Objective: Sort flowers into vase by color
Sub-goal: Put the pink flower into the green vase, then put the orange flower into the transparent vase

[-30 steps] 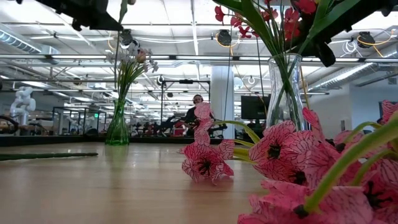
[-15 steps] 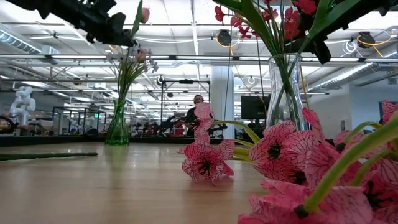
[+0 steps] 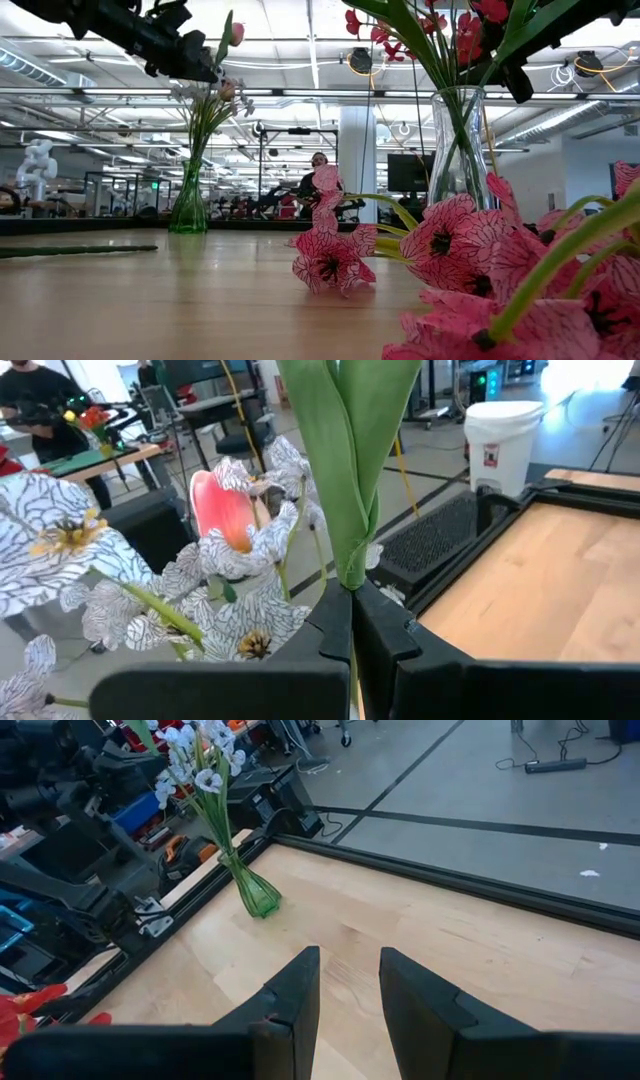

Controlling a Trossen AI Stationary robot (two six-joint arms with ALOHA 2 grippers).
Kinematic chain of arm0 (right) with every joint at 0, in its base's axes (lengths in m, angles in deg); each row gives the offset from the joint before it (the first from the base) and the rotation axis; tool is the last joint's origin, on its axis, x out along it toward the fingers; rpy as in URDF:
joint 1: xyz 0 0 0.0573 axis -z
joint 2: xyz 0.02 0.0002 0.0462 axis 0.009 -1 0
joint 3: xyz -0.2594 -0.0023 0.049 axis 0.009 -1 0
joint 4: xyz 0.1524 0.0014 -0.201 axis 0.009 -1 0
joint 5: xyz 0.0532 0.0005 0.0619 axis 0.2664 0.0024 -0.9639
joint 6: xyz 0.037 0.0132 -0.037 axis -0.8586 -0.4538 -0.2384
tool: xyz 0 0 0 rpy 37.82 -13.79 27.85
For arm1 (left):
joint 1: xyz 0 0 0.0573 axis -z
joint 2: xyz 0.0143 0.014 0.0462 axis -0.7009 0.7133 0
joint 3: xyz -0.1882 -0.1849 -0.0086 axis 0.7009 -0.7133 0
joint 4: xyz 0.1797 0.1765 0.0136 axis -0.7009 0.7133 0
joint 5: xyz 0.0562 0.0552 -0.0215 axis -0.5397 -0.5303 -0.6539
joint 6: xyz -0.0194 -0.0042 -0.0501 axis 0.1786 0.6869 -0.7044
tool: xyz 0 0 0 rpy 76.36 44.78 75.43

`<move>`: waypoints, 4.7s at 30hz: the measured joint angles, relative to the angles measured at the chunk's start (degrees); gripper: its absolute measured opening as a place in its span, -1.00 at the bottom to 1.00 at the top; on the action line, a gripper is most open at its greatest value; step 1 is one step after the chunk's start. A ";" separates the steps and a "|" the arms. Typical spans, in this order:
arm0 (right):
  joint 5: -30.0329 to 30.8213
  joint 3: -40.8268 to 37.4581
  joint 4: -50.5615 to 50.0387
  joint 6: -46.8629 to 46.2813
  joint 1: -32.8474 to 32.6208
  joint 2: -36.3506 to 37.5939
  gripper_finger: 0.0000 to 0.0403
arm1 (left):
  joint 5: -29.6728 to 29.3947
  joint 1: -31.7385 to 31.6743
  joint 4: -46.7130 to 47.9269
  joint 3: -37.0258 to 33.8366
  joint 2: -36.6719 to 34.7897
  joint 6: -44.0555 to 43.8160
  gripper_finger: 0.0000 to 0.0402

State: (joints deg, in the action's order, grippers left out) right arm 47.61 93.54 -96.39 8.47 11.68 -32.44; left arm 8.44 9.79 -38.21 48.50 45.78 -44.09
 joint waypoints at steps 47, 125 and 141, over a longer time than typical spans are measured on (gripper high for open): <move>1.31 0.00 -0.55 -0.09 0.00 0.00 -0.51 | 1.55 0.08 -11.85 -15.96 -0.38 -7.43 -0.78; -1.74 0.00 -12.56 6.91 0.02 -0.02 -0.51 | -27.53 60.83 30.74 18.14 31.55 -52.63 -0.25; -6.68 0.02 -31.46 4.62 0.00 0.00 -0.51 | -24.54 63.33 30.90 20.24 36.35 -57.13 -0.25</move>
State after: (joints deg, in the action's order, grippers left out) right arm 40.93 93.56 -127.85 13.09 11.68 -32.44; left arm -16.10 73.12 -7.31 68.74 82.13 -101.22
